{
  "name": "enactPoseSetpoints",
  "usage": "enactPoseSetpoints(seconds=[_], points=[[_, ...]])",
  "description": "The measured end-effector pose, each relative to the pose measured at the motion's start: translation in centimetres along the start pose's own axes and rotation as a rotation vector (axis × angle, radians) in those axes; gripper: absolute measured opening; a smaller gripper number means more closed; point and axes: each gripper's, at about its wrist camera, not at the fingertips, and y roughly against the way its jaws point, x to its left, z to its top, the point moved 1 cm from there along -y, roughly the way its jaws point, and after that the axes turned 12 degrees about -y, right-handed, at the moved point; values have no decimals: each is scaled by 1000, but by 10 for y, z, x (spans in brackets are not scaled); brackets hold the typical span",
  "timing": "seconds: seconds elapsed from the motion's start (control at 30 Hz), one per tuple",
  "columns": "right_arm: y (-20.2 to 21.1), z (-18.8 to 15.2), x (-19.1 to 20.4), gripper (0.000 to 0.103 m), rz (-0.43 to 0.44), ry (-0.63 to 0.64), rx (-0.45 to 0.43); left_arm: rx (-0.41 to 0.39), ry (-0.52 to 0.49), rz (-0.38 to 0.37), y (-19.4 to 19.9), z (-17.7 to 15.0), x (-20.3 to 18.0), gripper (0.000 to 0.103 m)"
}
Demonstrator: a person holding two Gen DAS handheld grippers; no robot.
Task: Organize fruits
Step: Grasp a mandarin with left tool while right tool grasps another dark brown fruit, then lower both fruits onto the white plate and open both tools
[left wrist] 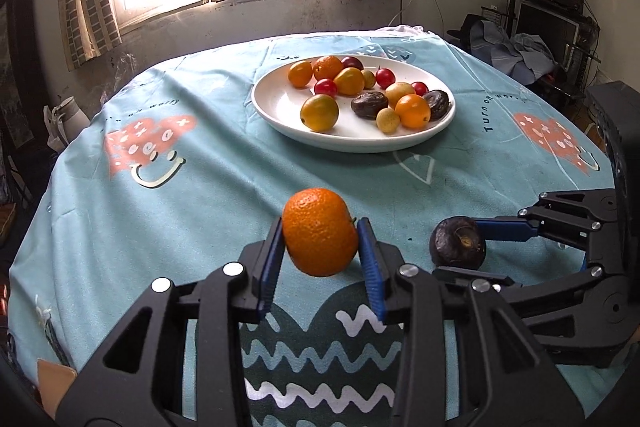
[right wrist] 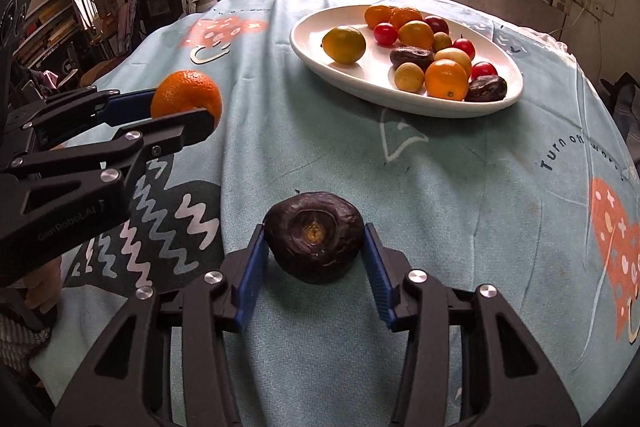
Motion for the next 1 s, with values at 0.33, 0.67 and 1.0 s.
enactPoseSetpoints(seconds=[0.33, 0.67, 1.0], points=[[50, 42, -31, 47, 5, -113, -155, -42, -5, 89, -8, 43, 9, 37], [44, 124, -85, 47, -36, -277, -267, -55, 17, 99, -62, 105, 15, 37], [-22, 139, -96, 47, -79, -288, -192, -15, 48, 76, -119, 118, 18, 38]])
